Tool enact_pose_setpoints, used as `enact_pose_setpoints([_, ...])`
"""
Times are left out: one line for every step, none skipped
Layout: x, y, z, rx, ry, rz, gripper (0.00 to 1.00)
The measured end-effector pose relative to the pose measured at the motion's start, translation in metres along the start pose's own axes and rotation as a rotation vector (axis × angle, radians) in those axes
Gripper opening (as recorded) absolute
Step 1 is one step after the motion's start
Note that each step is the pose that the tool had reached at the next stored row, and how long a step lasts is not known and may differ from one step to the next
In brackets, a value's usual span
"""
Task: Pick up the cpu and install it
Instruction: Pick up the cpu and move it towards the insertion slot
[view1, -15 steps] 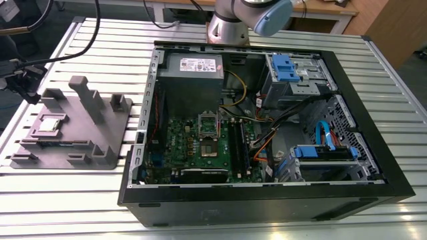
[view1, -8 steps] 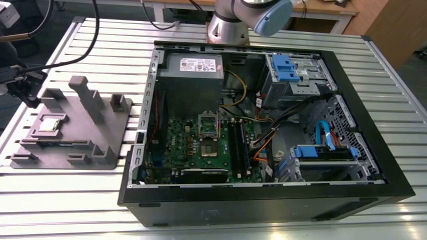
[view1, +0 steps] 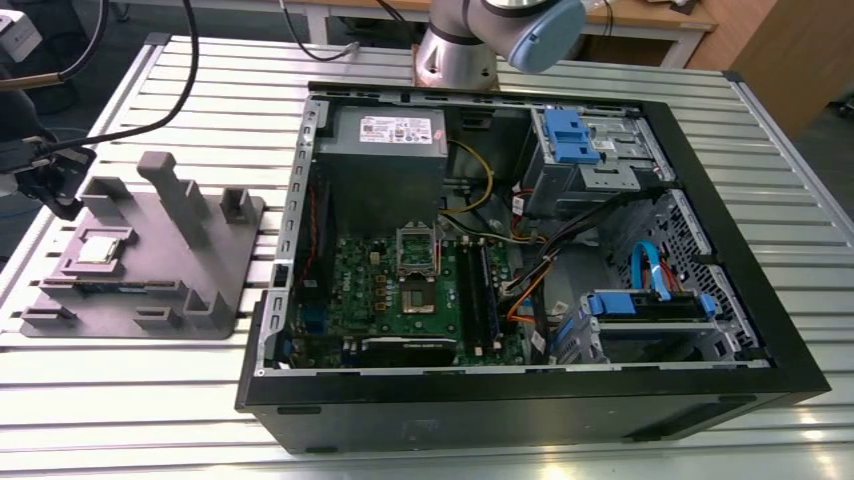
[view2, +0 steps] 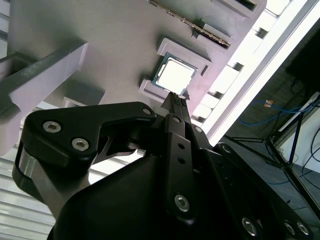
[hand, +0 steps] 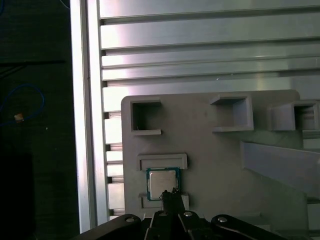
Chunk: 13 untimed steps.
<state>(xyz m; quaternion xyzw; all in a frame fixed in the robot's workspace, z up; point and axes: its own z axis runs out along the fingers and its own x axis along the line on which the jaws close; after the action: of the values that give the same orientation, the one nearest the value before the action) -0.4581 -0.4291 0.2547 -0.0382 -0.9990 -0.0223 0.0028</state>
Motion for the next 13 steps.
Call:
enact_pose_setpoints([0.0000, 0.0000, 0.0000, 0.0000, 0.0000, 0.000, 0.11])
enact_pose_setpoints([0.0000, 0.0000, 0.0001, -0.0001, -0.0001, 0.000, 0.11])
enact_pose_setpoints([0.0000, 0.0000, 0.0001, 0.0000, 0.0000, 0.000, 0.11])
enact_pose_setpoints([0.0000, 0.0000, 0.0001, 0.0000, -0.0001, 0.000, 0.11])
enact_pose_setpoints([0.0000, 0.0000, 0.0001, 0.0000, -0.0001, 0.000, 0.11])
enact_pose_setpoints([0.0000, 0.0000, 0.0001, 0.0000, 0.0000, 0.000, 0.11])
enact_pose_setpoints([0.0000, 0.0000, 0.0002, 0.0000, -0.0001, 0.000, 0.11])
enact_pose_setpoints([0.0000, 0.0000, 0.0001, 0.0000, 0.0000, 0.000, 0.11])
enact_pose_setpoints([0.0000, 0.0000, 0.0002, 0.0000, 0.0000, 0.000, 0.11])
enact_pose_setpoints([0.0000, 0.0000, 0.0002, 0.0000, 0.0000, 0.000, 0.11])
enact_pose_setpoints([0.0000, 0.0000, 0.0002, 0.0000, 0.0000, 0.000, 0.11])
enact_pose_setpoints([0.0000, 0.0000, 0.0002, 0.0000, 0.0000, 0.000, 0.11])
enact_pose_setpoints([0.0000, 0.0000, 0.0003, 0.0000, -0.0001, 0.000, 0.11])
